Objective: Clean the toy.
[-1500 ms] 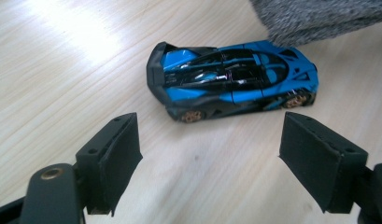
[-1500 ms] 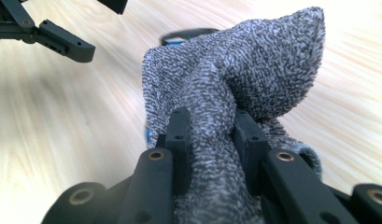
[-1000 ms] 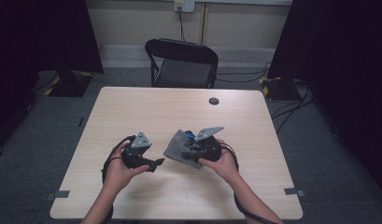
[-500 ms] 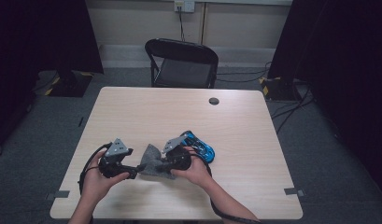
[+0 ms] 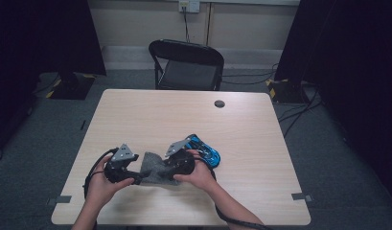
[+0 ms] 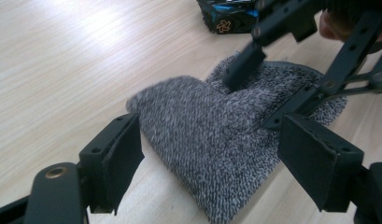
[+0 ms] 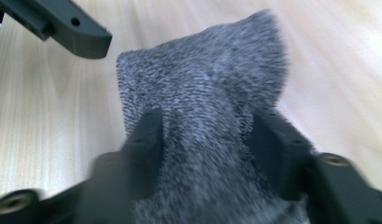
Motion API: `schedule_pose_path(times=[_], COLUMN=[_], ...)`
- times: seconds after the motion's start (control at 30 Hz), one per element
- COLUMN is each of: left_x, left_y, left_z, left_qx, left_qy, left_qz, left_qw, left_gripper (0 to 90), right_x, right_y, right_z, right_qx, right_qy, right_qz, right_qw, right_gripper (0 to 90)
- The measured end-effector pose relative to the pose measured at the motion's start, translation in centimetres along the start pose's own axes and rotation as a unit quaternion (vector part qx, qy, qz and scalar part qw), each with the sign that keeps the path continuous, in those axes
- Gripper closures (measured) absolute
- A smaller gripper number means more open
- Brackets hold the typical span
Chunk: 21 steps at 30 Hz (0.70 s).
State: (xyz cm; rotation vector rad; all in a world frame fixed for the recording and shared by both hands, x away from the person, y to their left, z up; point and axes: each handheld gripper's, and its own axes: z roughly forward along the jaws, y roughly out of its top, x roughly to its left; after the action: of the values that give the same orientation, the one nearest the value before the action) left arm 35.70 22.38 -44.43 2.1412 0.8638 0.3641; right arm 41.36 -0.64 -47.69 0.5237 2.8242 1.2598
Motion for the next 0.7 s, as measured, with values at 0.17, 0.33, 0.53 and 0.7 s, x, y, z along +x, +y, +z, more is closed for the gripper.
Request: schedule_pose_path(times=[0.17,0.33,0.53,0.7], left_x=[-0.7,-1.3,-1.9,-1.9], left_y=[0.7,1.2,1.3,1.6], left_z=[1.0,2.0,3.2,3.7], left_qx=[0.002,0.012,0.023,0.03], left_qy=[-0.011,-0.024,-0.039,-0.044], left_qz=[0.024,0.046,0.069,0.078], left_qw=[0.9997,0.9986,0.9966,0.9956], left_gripper=[21.3,21.4,21.4,21.6], right_x=[-0.9,-2.3,-4.2,-5.5], right_y=[-0.2,-1.3,-3.5,-4.8], right_z=[-2.6,-5.2,-7.9,-8.7], right_qx=[-0.03,-0.057,-0.07,-0.059], right_qy=[-0.02,-0.05,-0.115,-0.165], right_qz=[0.021,0.055,0.094,0.107], right_qw=[0.9991,0.9956,0.9864,0.9787], right_gripper=[29.7,27.1,23.6,22.2])
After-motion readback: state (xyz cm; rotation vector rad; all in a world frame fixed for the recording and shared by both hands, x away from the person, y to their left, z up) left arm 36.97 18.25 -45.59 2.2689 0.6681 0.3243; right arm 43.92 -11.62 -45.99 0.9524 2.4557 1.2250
